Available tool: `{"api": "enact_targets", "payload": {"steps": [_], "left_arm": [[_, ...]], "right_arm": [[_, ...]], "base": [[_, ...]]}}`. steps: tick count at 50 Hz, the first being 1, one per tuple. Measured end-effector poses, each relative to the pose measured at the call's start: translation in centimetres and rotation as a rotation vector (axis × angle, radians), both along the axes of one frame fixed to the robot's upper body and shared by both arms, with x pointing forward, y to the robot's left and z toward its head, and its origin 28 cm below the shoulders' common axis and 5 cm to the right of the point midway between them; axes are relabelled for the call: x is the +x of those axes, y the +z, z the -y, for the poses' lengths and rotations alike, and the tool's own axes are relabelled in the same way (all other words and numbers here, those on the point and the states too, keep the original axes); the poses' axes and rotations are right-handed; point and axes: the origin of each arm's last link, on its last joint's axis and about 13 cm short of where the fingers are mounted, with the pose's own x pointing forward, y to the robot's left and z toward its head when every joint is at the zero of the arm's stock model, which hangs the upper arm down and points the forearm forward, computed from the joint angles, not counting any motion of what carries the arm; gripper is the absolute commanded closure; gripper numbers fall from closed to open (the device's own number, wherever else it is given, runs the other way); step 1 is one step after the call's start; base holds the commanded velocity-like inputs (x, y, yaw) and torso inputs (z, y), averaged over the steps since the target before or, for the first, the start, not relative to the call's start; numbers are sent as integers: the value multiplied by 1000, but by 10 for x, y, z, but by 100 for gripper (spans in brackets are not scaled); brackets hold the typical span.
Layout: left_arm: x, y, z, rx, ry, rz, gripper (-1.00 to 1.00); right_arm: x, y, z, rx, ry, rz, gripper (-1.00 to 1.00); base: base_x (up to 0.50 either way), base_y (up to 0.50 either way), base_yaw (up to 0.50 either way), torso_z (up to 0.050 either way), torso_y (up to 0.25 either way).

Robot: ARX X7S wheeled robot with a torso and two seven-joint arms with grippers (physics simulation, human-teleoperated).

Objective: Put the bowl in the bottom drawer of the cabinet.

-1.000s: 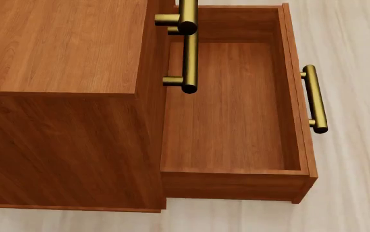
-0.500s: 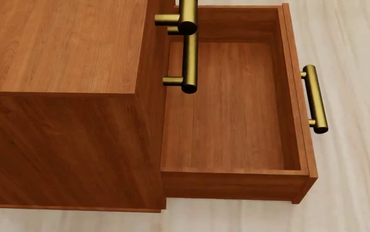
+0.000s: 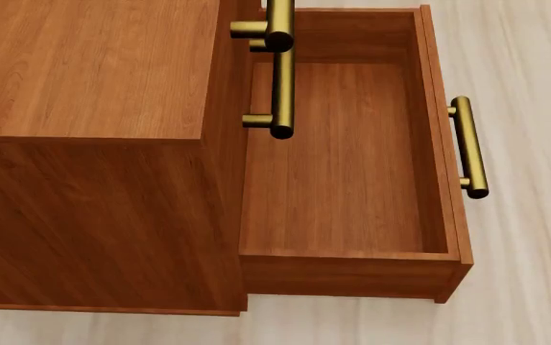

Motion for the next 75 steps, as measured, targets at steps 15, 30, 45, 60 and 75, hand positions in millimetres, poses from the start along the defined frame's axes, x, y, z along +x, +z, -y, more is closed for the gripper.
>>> {"api": "enact_targets", "payload": {"steps": [15, 30, 45, 60, 75], "left_arm": [[0, 0, 0, -1, -1, 2, -100], [0, 0, 0, -4, -4, 2, -100], [0, 0, 0, -9, -9, -2, -100], [0, 0, 0, -14, -12, -7, -100], [0, 1, 0, -12, -6, -10, -100]], "right_arm": [[-5, 2, 1, 0, -11, 14, 100], [-11, 18, -8, -6, 0, 38, 100], [-10, 46, -17, -78, 24, 63, 100], [-16, 78, -26, -144, 53, 131, 100], [-21, 115, -34, -203, 77, 204, 100]], "base": [[7, -1, -4, 0, -7], [6, -1, -5, 0, -6], [6, 0, -4, 0, -6], [5, 0, -3, 0, -5], [5, 0, -4, 0, -6]]}}
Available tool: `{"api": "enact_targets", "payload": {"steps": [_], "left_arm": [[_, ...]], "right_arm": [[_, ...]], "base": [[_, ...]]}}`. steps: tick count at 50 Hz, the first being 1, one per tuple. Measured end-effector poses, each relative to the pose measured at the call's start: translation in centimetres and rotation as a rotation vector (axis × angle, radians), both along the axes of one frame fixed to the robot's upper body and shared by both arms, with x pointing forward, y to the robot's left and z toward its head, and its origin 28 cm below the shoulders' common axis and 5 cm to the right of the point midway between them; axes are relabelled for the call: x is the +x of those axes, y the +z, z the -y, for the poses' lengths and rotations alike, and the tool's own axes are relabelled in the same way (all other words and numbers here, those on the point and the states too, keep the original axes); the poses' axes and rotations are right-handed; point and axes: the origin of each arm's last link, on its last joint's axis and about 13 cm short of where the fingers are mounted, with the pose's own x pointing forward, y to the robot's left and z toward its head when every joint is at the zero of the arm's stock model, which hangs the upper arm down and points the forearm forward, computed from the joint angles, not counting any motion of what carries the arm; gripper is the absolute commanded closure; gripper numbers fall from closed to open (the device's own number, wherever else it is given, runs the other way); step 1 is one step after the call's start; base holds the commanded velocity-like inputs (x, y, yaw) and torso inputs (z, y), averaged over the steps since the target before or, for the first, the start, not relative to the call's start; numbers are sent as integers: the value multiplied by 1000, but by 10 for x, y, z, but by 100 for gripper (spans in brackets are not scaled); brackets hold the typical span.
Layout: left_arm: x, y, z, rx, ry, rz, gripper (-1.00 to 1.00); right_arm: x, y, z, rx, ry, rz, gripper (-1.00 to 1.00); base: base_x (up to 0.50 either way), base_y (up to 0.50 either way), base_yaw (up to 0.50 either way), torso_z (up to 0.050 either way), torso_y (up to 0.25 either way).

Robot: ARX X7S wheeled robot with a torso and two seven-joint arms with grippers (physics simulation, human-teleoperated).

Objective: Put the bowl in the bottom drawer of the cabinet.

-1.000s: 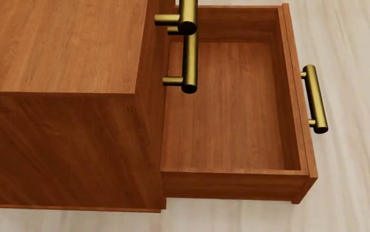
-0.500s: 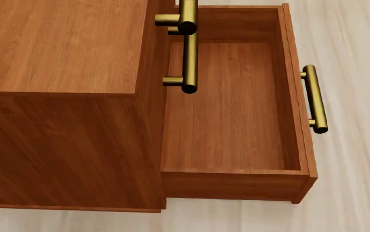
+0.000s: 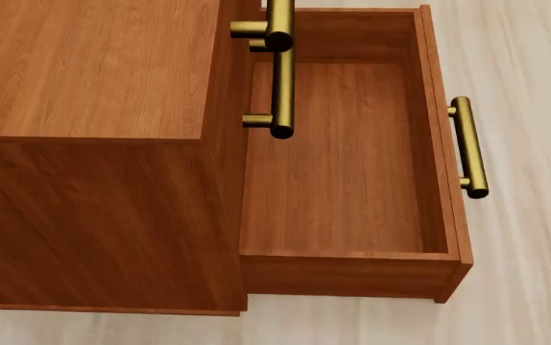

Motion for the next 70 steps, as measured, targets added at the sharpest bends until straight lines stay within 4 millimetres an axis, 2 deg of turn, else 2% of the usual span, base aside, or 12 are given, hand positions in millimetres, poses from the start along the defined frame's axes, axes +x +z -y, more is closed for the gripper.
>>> {"api": "enact_targets", "payload": {"steps": [13, 23, 49, 70], "left_arm": [[0, 0, 0, 2, 6, -4, -100], [0, 1, 1, 2, 8, -9, -100], [0, 1, 1, 3, 8, -9, -100], [0, 1, 1, -1, 5, -13, -100]], "right_arm": [[6, 37, -11, -61, 32, 50, 100], [9, 54, -19, -94, 59, 79, 100], [14, 86, -48, -153, 138, 122, 100], [28, 92, -60, -180, 234, 135, 100]], "base": [[3, -1, -5, 0, -6], [6, -1, -6, 0, -6], [5, -1, -5, 0, -5], [4, -1, -4, 0, -5]]}}
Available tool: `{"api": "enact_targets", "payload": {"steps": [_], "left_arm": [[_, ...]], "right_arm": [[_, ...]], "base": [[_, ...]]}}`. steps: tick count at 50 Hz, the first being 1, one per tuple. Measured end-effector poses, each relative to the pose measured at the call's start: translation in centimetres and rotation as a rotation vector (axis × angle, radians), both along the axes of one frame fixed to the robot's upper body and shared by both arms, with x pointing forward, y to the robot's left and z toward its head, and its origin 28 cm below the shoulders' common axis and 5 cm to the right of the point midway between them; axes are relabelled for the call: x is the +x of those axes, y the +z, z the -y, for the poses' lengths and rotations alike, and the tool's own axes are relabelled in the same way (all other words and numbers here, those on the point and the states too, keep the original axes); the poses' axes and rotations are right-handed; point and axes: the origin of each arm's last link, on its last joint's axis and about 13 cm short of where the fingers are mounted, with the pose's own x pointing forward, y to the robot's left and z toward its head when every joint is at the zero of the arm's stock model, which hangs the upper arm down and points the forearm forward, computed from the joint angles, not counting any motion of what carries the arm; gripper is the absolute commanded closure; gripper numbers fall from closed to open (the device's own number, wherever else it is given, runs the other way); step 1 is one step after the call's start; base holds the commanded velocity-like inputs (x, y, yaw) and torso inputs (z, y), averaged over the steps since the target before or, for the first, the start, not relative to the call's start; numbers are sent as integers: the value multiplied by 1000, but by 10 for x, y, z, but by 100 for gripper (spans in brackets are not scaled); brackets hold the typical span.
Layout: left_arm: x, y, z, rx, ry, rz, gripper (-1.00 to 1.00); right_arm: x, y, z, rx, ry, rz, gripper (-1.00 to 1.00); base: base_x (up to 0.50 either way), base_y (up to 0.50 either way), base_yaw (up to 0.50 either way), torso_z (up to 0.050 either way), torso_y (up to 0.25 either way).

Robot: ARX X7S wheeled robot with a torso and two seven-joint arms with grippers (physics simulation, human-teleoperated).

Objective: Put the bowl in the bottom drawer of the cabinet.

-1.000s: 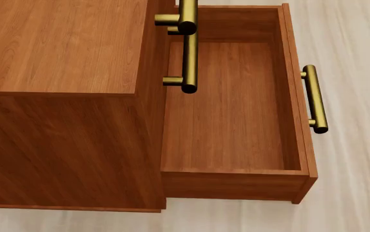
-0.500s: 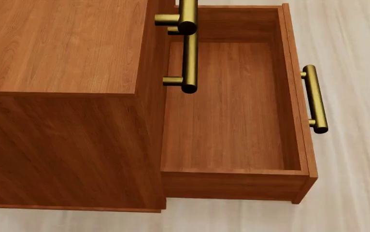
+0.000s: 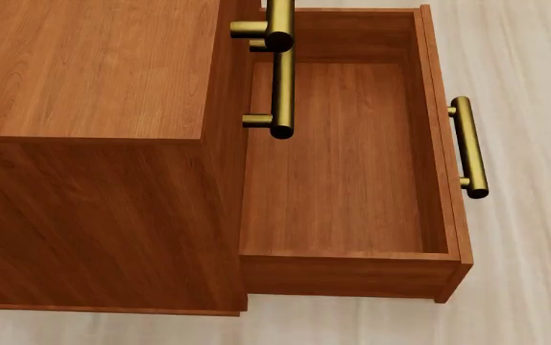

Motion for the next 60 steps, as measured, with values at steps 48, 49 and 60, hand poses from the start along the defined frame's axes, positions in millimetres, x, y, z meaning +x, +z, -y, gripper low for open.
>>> {"api": "enact_targets", "payload": {"steps": [48, 49, 60], "left_arm": [[0, 0, 0, -11, -13, -2, -100], [0, 0, 0, -11, -14, -2, -100], [0, 0, 0, -13, -16, -1, -100]], "right_arm": [[45, -8, -38, -47, 230, -37, 100], [46, -8, -39, -48, 233, -39, 100], [59, -12, -50, -57, 267, -62, 100]], "base": [[1, 0, -2, 0, -3], [0, 0, 0, 0, 0], [0, 0, 0, 0, -2]]}}
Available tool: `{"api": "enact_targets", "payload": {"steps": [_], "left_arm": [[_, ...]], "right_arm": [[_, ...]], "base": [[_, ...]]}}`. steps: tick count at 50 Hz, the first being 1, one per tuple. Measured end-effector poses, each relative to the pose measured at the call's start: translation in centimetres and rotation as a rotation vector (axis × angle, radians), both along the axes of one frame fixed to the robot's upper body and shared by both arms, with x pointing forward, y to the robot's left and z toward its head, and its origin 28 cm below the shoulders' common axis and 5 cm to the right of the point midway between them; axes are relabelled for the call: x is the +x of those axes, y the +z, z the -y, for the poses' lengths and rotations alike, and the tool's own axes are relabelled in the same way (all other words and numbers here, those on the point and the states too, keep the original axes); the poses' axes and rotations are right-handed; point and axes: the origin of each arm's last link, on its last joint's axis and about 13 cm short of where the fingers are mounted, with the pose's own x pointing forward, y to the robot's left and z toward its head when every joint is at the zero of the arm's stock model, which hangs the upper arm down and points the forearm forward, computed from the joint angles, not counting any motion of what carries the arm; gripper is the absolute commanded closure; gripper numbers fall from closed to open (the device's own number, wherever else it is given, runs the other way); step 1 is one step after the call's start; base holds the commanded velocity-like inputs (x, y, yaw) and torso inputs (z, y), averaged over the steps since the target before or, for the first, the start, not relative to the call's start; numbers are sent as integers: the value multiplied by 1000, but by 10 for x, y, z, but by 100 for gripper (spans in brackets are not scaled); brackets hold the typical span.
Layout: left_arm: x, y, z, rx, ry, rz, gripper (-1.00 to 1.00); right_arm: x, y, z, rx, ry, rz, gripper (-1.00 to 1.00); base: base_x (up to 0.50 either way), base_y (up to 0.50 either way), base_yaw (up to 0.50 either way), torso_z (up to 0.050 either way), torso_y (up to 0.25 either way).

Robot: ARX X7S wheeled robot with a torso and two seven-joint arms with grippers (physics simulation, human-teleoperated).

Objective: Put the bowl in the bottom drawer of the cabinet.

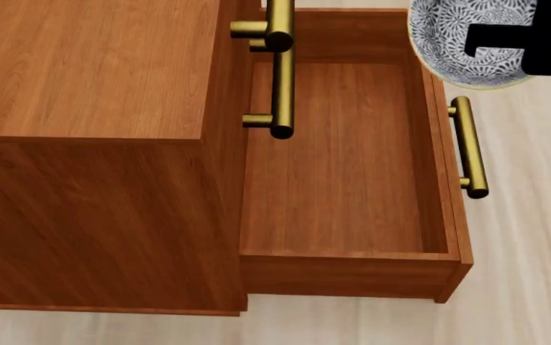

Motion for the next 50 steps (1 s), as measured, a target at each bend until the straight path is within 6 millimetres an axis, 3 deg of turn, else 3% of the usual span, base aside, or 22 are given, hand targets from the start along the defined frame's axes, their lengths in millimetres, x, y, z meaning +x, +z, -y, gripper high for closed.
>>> {"api": "enact_targets", "payload": {"steps": [50], "left_arm": [[-1, -1, 0, -2, -5, 5, -100]], "right_arm": [[48, -33, -38, -59, 110, -115, 100]], "base": [[0, 0, 0, 0, -2]]}}
